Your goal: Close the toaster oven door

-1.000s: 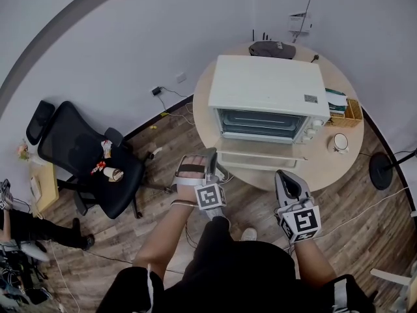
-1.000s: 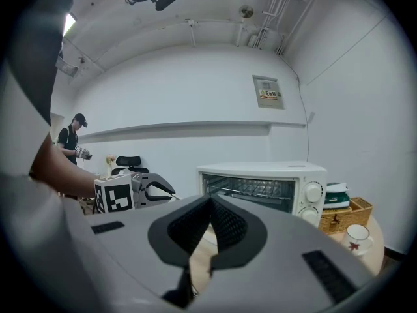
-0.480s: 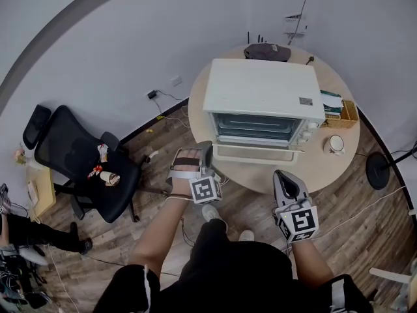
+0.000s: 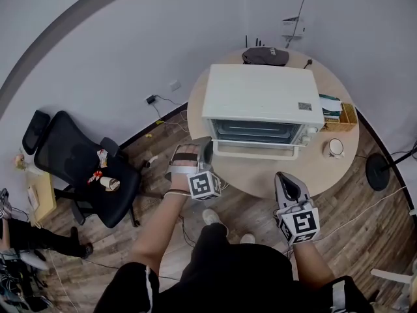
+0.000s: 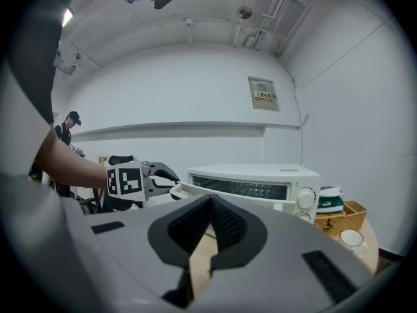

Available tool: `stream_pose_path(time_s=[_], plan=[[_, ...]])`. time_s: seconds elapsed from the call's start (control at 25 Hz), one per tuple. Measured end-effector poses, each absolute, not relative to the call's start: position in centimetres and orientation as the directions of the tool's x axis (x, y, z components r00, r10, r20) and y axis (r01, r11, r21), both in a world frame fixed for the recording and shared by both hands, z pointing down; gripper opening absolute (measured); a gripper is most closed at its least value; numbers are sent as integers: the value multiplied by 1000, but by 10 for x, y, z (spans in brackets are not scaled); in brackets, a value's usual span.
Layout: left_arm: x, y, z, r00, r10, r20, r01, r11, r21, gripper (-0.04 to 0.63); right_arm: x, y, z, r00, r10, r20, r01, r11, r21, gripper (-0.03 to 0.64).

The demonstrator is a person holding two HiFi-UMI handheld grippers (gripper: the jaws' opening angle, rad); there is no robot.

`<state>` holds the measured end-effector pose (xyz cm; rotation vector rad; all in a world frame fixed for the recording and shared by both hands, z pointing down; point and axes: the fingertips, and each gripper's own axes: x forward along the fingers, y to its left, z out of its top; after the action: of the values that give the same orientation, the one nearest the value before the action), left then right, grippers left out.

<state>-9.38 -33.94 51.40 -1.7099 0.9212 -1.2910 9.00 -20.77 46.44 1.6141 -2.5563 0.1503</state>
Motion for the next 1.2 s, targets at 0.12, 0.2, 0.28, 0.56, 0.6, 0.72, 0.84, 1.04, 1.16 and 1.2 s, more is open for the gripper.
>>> stream_pose_path(time_s=[0.12,0.2,0.28,0.56,0.6,0.72,0.84,1.04,1.16,1.2], plan=[[-93,-348,510,219,-893,394,-96,-422,-902,58,93,-211,461,-419,-897,144,-907,421,-19,-3],[-94,-354,508,208,-898,388,-106,-415,-903,60,97,-215,459,-413,-900,142,-910,415,-18,-3],[-93,-360,507,200,-901,386,-113,-412,-904,61,103,-219,457,-407,-903,138,-913,409,-14,-3],[-89,-378,504,189,-900,393,-115,-418,-901,67,110,-223,456,-396,-908,137,-917,398,-14,-3],[-89,-379,504,187,-900,393,-114,-417,-902,69,109,-223,458,-400,-906,140,-915,402,-16,-3],[-87,-385,503,181,-906,383,-109,-405,-908,71,105,-223,460,-414,-899,145,-910,415,-23,-3],[-85,-390,500,177,-913,367,-110,-389,-915,72,103,-221,460,-416,-897,148,-908,417,-24,-3],[-89,-392,499,166,-927,337,-125,-358,-925,77,103,-220,455,-413,-899,143,-910,415,-15,-3],[-88,-396,499,159,-935,317,-136,-338,-931,83,110,-219,456,-399,-905,147,-916,401,-16,-3],[-88,-397,499,158,-938,310,-141,-332,-933,83,112,-219,457,-395,-907,149,-918,397,-17,-3]])
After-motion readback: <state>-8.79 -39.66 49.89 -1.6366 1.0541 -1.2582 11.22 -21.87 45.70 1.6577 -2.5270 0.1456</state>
